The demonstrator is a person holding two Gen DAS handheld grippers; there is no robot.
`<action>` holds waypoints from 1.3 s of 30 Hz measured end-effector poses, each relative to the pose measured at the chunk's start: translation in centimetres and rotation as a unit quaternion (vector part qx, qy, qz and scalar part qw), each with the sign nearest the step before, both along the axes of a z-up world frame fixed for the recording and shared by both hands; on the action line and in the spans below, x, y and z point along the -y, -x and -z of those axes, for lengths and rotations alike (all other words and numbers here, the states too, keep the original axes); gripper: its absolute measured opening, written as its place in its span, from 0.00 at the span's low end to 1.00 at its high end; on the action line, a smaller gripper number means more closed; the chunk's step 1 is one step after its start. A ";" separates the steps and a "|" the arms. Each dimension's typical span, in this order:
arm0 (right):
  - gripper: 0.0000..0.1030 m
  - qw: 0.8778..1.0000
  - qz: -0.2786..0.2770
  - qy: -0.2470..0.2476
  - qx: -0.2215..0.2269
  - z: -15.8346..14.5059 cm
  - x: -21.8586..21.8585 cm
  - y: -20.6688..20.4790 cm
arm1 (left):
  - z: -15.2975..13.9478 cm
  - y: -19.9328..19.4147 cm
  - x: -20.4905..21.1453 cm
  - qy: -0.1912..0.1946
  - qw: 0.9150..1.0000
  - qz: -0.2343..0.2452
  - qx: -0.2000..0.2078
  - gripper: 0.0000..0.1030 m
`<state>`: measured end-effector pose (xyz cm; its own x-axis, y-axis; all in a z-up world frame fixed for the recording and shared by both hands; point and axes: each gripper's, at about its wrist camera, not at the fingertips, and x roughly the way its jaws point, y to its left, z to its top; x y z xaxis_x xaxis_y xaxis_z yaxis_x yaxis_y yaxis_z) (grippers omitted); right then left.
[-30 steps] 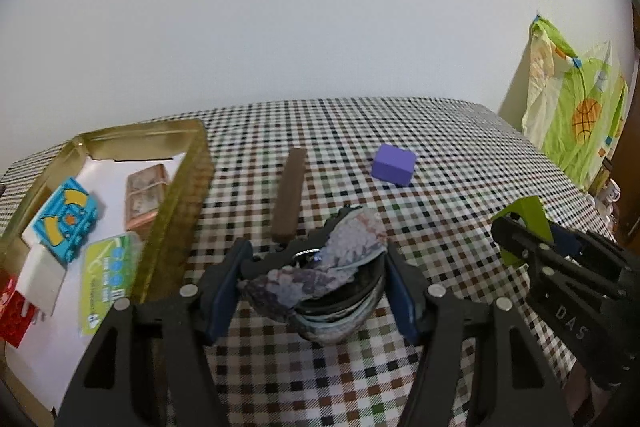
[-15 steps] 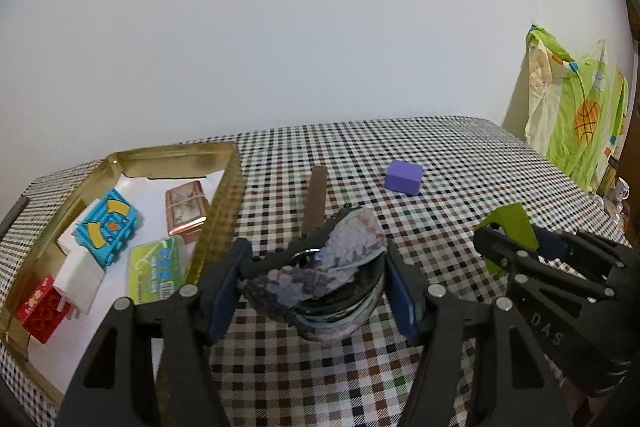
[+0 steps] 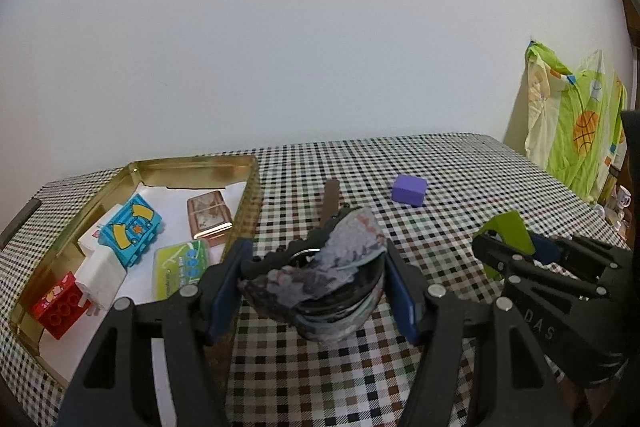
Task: Organize rigid objects
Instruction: 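Lift the pouch with the left tool while the right tool carries the green block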
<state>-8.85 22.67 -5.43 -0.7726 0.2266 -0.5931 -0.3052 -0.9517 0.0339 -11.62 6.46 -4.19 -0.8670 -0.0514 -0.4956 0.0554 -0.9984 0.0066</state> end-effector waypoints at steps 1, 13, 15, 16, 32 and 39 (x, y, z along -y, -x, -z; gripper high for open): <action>0.33 1.000 0.000 -0.002 -0.001 0.0 0.1 -0.1 | 0.0 -0.1 0.0 0.002 1.000 0.000 -0.002 0.62; 0.33 1.000 -0.005 -0.005 -0.008 -0.3 0.9 -0.7 | -0.3 -1.3 0.8 -0.003 1.000 -0.005 -0.016 0.62; 0.33 1.000 -0.007 -0.006 -0.010 -0.4 1.1 -0.8 | -0.3 -1.5 1.0 -0.004 1.000 -0.008 -0.018 0.62; 0.33 1.000 -0.009 -0.006 -0.011 -0.4 1.3 -0.9 | -0.3 -1.6 1.1 -0.004 1.000 -0.009 -0.020 0.62; 0.33 0.999 -0.019 -0.008 -0.031 -0.5 2.2 -1.7 | -0.5 -2.9 1.8 -0.004 0.999 -0.015 -0.038 0.62; 0.33 0.999 -0.025 -0.009 -0.034 -0.6 2.9 -1.8 | -0.6 -3.2 2.1 -0.004 0.999 -0.019 -0.045 0.62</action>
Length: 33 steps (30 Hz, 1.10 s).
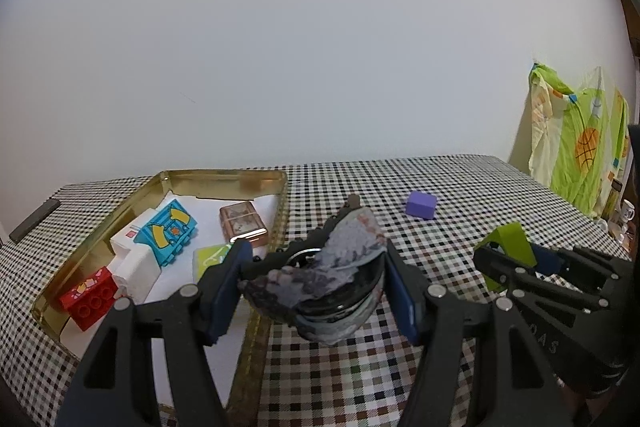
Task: Organize rigid objects
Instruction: 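Lift the pouch with the left tool while the right tool carries the green block, then lower the pouch and green block into the gold tray and open both tools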
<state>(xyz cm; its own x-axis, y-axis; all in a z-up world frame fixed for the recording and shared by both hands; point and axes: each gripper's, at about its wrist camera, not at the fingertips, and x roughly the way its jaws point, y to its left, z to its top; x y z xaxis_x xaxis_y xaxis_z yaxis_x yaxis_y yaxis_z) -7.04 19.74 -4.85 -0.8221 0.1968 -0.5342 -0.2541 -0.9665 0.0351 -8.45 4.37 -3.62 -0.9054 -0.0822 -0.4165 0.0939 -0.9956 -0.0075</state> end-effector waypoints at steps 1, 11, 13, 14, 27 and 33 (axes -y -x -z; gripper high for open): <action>0.33 1.000 0.000 -0.002 -0.002 -0.1 0.1 -0.1 | 0.0 -0.1 0.0 0.000 1.000 -0.001 -0.001 0.62; 0.33 1.000 -0.008 0.002 -0.010 -0.2 0.6 -0.3 | -0.1 -0.4 0.4 -0.002 1.000 -0.006 -0.006 0.62; 0.33 1.000 -0.008 0.004 -0.011 -0.2 0.6 -0.4 | -0.1 -0.5 0.6 -0.004 1.000 -0.007 -0.006 0.62; 0.33 1.000 -0.008 0.005 -0.012 -0.3 0.6 -0.4 | -0.1 -0.5 0.6 -0.005 1.000 -0.008 -0.005 0.62; 0.33 1.000 -0.009 0.001 -0.022 -0.4 0.7 -1.0 | -0.1 -0.8 1.1 -0.008 1.000 -0.014 -0.010 0.62; 0.33 0.999 -0.012 -0.005 -0.029 -0.5 1.2 -1.2 | -0.1 -1.1 1.4 -0.006 1.000 -0.016 -0.013 0.62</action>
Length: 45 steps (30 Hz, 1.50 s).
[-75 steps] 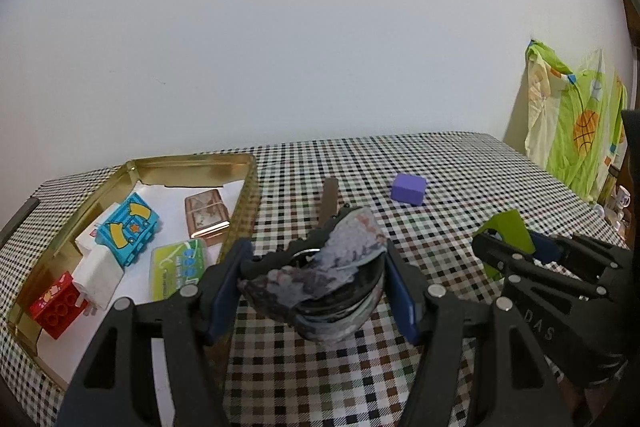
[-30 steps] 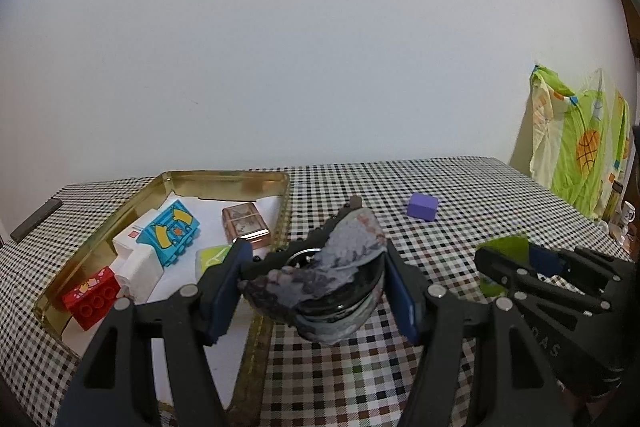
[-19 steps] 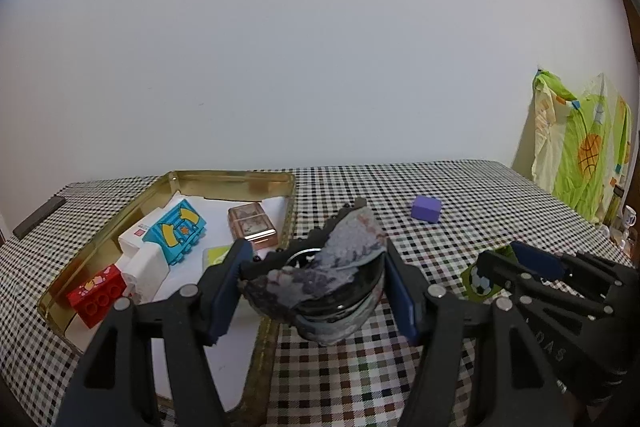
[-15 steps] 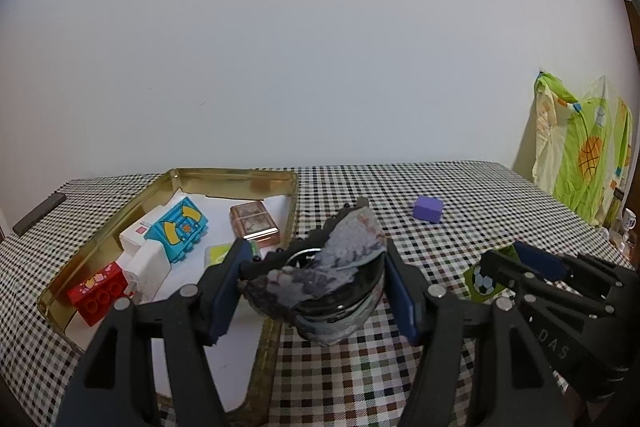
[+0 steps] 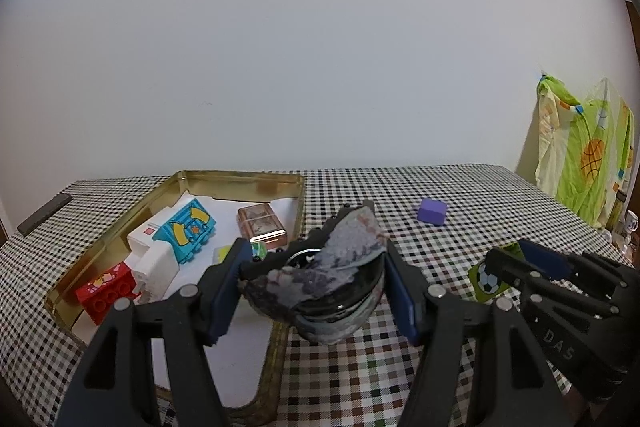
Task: Organize rigid objects
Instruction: 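Lower the pouch and green block into the gold tray and open both tools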
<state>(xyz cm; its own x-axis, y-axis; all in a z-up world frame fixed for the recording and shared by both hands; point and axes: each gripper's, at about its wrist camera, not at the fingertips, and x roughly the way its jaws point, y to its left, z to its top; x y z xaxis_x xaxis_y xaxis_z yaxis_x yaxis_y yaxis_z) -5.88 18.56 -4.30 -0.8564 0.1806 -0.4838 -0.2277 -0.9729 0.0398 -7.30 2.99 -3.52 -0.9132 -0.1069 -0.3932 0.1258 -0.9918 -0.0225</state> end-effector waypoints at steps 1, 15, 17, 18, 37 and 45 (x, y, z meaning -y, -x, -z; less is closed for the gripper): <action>0.33 1.000 -0.001 -0.002 -0.002 0.0 0.1 -0.1 | 0.0 0.0 0.1 0.000 1.000 0.000 0.000 0.62; 0.33 1.000 -0.020 -0.007 -0.013 -0.2 1.6 -0.3 | 0.0 -0.4 0.8 -0.004 1.000 -0.004 -0.004 0.62; 0.33 1.000 -0.023 -0.007 -0.013 -0.2 1.6 -0.1 | 0.0 -0.4 0.8 -0.004 1.000 -0.004 -0.004 0.62; 0.33 1.000 -0.024 -0.008 -0.013 -0.2 1.8 -0.1 | 0.0 -0.4 0.9 -0.005 1.000 -0.004 -0.004 0.62; 0.33 0.990 -0.131 -0.003 -0.043 -4.5 7.0 5.1 | -2.1 -0.5 9.7 0.004 0.996 -0.087 0.023 0.62; 0.33 0.983 -0.181 0.006 -0.008 -3.5 10.3 10.8 | -1.6 1.5 13.2 0.027 0.990 -0.127 0.063 0.62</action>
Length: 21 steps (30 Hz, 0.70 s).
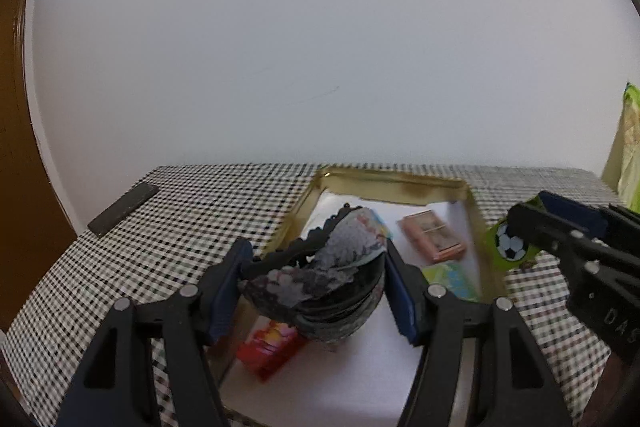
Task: Organize rigid objects
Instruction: 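Lower the pouch and green block into the gold tray and open both tools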
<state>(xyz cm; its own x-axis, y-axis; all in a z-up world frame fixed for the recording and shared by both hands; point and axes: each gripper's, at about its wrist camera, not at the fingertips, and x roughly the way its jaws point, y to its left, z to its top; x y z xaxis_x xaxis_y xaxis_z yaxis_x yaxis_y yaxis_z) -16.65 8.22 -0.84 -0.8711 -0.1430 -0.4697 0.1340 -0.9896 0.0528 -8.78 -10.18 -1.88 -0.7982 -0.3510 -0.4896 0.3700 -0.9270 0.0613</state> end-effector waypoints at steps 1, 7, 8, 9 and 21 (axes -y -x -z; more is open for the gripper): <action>0.33 1.000 -0.004 -0.002 0.006 0.3 0.4 0.7 | 0.1 0.2 0.3 -0.002 1.000 -0.001 0.006 0.62; 0.33 0.999 -0.019 -0.005 0.030 1.8 1.7 2.2 | 0.6 0.9 1.6 -0.009 1.000 -0.009 0.024 0.63; 0.33 0.999 -0.022 -0.005 0.033 1.7 2.1 2.3 | 0.7 1.0 1.7 -0.011 1.000 -0.010 0.027 0.63; 0.33 0.999 -0.029 -0.004 0.037 1.8 1.8 2.1 | 0.9 0.9 1.9 -0.011 0.999 -0.013 0.028 0.64; 0.57 0.999 -0.009 0.017 0.029 1.9 -1.0 0.0 | 0.0 0.0 0.3 -0.022 0.999 -0.019 0.014 0.89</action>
